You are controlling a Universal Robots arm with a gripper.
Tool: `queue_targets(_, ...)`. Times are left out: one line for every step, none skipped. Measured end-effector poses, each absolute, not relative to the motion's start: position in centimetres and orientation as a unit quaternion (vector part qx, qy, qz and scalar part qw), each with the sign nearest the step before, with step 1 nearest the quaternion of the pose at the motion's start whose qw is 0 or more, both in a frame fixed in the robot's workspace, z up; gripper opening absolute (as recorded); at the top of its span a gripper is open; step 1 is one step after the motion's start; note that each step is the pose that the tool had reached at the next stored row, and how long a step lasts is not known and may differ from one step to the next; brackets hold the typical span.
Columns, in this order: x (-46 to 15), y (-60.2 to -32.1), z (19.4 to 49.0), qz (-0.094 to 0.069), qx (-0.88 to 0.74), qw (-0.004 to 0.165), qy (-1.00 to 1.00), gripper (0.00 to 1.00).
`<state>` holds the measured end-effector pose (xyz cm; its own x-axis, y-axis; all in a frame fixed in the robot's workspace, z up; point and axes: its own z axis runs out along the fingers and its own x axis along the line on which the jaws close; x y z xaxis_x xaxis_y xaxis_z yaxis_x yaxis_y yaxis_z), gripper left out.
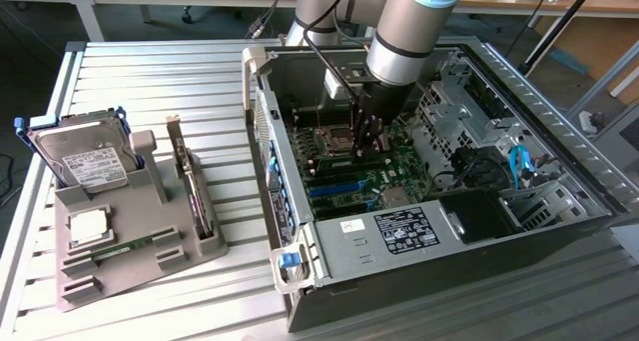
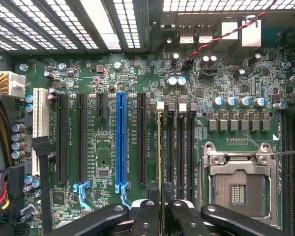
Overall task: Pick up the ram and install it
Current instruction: 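Insert the ram into the slot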
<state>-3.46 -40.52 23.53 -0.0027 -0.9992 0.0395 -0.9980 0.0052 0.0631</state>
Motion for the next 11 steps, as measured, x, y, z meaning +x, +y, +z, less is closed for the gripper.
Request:
queue_targets(-3.46, -40.52, 23.50, -0.008, 0.705, 0.036, -0.708, 0.13)
queue_targets(-3.46, -40.52, 23.46, -0.008, 0.705, 0.036, -0.708, 0.13)
queue_targets(-3.46, -40.52, 23.42, -0.008, 0.705, 0.036, -0.708, 0.13)
queue_targets(-3.46, -40.52, 23.40, -0.008, 0.705, 0.036, -0.708, 0.13)
queue_targets(-3.46, -40.52, 23.38, -0.009, 0.705, 0.036, -0.708, 0.13)
queue_targets(-3.46, -40.52, 23.34, -0.009, 0.705, 0.036, -0.708, 0.13)
queue_targets(-3.46, -40.51, 23.31, -0.009, 0.705, 0.036, -0.708, 0.13)
queue_targets(-3.46, -40.51, 23.28, -0.009, 0.705, 0.036, -0.708, 0.13)
queue_targets(-3.46, -40.51, 23.25, -0.008, 0.705, 0.036, -0.708, 0.13)
queue_targets(-3.46, -40.51, 23.24, -0.008, 0.705, 0.036, -0.708, 0.13)
queue_targets(-3.45, -40.51, 23.24, -0.008, 0.705, 0.036, -0.708, 0.13)
